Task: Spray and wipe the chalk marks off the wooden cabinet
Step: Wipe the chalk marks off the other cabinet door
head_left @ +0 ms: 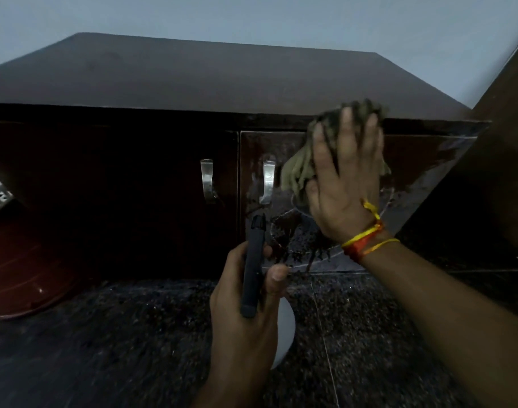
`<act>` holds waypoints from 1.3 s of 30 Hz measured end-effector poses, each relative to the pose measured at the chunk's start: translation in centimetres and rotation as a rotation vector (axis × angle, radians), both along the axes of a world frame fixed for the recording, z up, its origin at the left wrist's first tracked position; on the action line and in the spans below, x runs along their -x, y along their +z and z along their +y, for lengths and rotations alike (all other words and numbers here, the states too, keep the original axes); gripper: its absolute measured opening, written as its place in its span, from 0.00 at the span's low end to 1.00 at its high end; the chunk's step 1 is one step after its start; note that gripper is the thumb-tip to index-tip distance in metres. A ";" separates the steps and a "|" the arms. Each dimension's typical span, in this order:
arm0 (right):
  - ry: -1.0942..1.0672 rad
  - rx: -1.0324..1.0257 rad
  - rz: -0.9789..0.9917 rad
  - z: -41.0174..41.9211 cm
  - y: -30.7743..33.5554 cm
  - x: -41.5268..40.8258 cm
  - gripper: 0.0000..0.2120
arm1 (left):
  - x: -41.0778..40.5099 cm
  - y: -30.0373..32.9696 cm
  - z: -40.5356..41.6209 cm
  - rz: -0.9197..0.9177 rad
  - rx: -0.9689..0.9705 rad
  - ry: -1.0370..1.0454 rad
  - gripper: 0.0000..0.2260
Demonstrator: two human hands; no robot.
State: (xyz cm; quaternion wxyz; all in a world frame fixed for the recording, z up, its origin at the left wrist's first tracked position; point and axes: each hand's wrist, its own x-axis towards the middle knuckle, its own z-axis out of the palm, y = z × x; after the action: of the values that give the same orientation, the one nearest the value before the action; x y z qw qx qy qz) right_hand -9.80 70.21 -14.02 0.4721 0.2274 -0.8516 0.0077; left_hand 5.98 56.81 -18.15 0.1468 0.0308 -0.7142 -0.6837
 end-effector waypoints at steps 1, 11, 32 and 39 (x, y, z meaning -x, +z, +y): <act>0.037 -0.051 0.010 -0.9 0.4 0.0 0.36 | 0.1 0.1 0.0 0.003 0.007 0.008 0.24; 0.009 -0.217 0.156 2.9 0.7 0.9 0.30 | -0.1 1.0 -1.0 0.003 0.029 0.017 0.24; 0.117 -0.325 0.110 -1.1 3.1 0.1 0.24 | -1.1 1.3 -2.8 0.011 0.058 0.045 0.24; 0.268 -0.460 0.105 -6.5 4.7 0.3 0.20 | -0.7 1.2 -2.1 0.027 0.093 0.052 0.22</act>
State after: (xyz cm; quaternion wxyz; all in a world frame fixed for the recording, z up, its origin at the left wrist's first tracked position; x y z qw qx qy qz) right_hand -10.06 63.75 -9.30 0.4465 0.4395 -0.7675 -0.1353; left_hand 6.69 54.70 -16.95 0.1752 0.0334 -0.7420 -0.6463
